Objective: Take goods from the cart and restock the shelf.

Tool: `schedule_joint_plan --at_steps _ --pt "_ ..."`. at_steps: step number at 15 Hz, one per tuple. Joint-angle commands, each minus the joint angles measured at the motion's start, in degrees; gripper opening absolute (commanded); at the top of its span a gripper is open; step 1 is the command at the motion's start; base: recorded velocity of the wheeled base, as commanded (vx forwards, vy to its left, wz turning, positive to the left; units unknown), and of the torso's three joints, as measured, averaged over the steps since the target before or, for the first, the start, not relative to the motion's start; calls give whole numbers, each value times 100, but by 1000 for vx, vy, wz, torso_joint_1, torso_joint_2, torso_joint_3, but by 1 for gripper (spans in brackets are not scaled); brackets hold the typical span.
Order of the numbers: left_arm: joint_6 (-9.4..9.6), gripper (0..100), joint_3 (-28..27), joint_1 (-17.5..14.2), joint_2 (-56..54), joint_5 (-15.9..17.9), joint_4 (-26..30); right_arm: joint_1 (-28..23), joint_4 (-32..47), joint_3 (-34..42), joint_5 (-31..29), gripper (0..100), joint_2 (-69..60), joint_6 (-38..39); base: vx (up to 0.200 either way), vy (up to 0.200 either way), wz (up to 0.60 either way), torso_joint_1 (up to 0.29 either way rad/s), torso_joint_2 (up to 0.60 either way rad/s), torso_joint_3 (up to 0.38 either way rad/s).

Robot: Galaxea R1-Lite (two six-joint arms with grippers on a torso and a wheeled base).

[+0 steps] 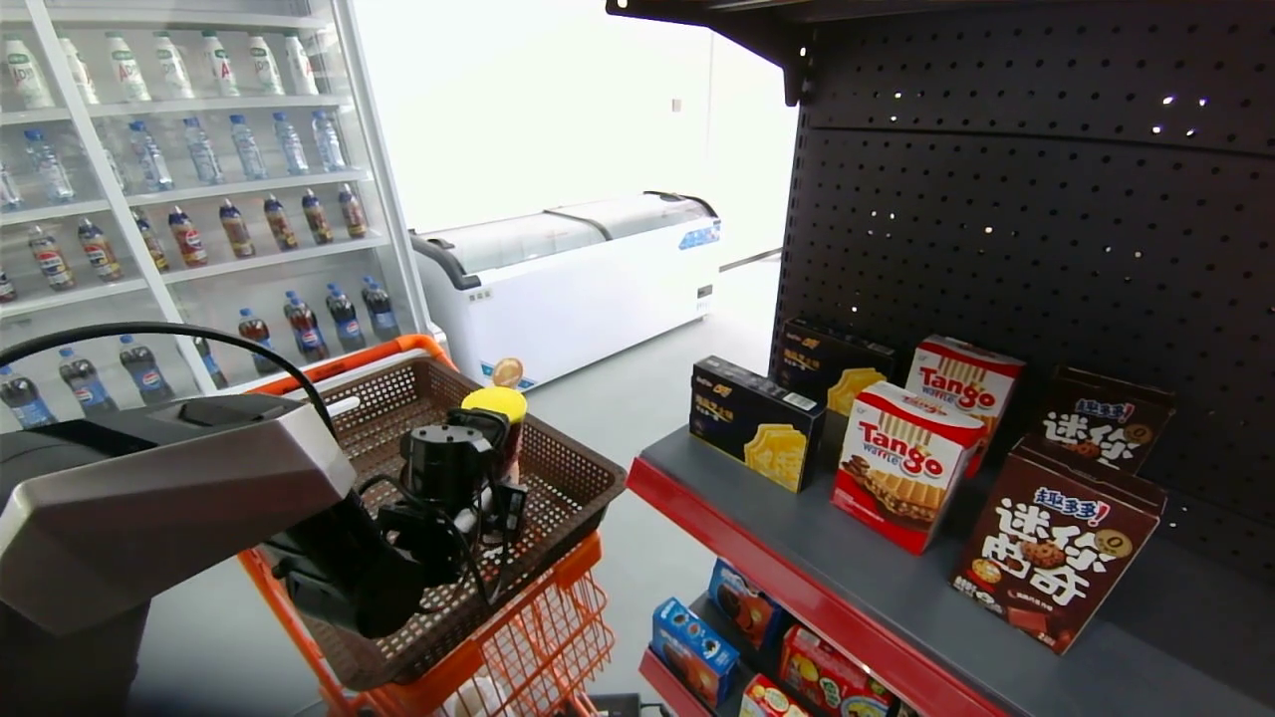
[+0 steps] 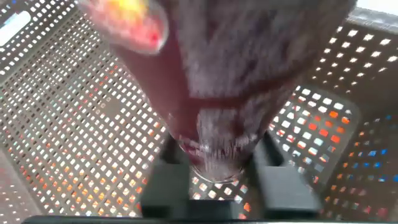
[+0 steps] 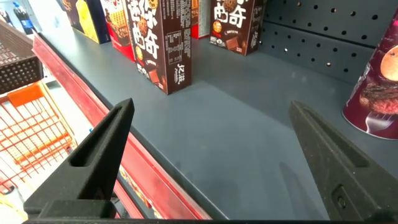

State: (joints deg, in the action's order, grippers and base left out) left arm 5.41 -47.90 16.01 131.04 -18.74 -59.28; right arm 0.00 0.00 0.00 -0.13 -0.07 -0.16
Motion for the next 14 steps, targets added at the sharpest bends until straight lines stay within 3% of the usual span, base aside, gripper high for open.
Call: schedule_joint_plan --at_steps 1,4,5,7,9,14 --pt "-67 0 -79 113 -597 239 -13 9 9 0 -4 100 7 -2 0 0 0 0 0 0" --pt "-58 0 -71 245 -1599 1505 92 9 0 0 5 100 7 -2 0 0 0 0 0 0" --pt "21 0 -53 298 -1942 1821 541 0 0 0 -4 100 7 -2 0 0 0 0 0 0" --pt "109 0 -27 342 -2530 2155 1437 9 0 0 5 100 7 -2 0 0 0 0 0 0" --pt "109 0 193 359 -2944 2647 1534 9 0 0 -4 100 7 -2 0 0 0 0 0 0" --pt "92 0 966 482 -3893 2858 1692 9 9 0 5 100 7 -2 0 0 0 0 0 0"
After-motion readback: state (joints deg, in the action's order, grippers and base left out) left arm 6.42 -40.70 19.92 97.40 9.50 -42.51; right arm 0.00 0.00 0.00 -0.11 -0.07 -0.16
